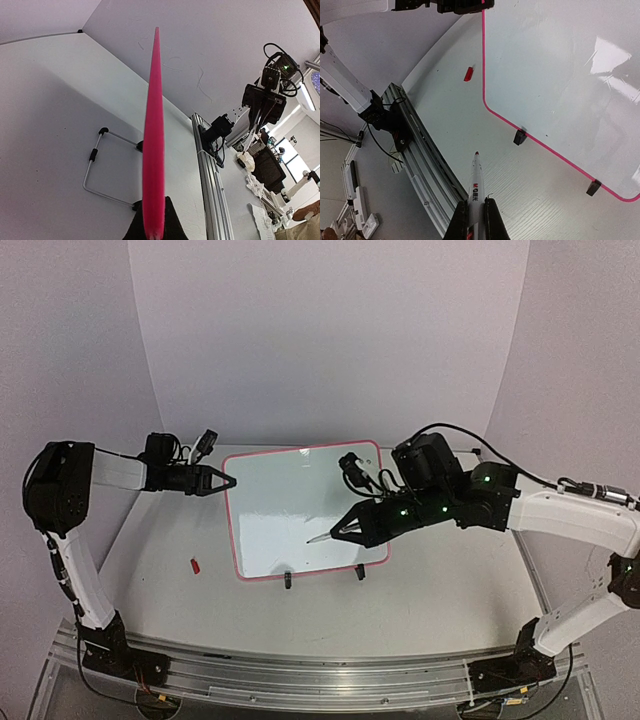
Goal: Write a sentence on the whiteboard
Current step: Hold the whiteboard on the whiteboard stand.
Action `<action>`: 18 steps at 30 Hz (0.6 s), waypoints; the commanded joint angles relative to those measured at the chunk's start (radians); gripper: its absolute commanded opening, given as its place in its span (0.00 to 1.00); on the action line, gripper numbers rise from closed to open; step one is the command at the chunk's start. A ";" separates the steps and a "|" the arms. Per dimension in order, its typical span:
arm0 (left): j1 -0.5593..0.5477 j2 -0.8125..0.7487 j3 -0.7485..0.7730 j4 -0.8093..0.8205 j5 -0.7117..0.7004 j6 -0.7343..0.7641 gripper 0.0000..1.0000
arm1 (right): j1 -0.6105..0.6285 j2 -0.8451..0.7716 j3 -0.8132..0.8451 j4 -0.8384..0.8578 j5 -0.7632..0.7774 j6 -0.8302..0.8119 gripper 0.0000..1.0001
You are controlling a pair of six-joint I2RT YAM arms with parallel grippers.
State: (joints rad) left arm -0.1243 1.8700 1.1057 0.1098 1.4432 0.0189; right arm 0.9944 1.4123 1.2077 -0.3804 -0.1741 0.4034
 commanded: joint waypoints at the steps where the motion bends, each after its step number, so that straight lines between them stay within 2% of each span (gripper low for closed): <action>1: -0.042 -0.019 -0.011 -0.074 -0.040 0.146 0.00 | 0.062 0.096 0.120 0.070 0.167 -0.156 0.00; 4: -0.043 -0.019 0.001 -0.100 -0.047 0.157 0.00 | 0.155 0.205 0.215 0.104 0.334 -0.278 0.00; 10: -0.045 -0.026 0.033 -0.201 -0.064 0.209 0.00 | 0.229 0.394 0.379 0.201 0.592 -0.376 0.00; 18: -0.051 -0.012 0.091 -0.343 -0.117 0.293 0.00 | 0.239 0.558 0.556 0.206 0.766 -0.377 0.00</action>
State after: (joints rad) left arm -0.1381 1.8599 1.1742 -0.1169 1.4002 0.1559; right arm 1.2393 1.9250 1.6624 -0.2187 0.4395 0.0539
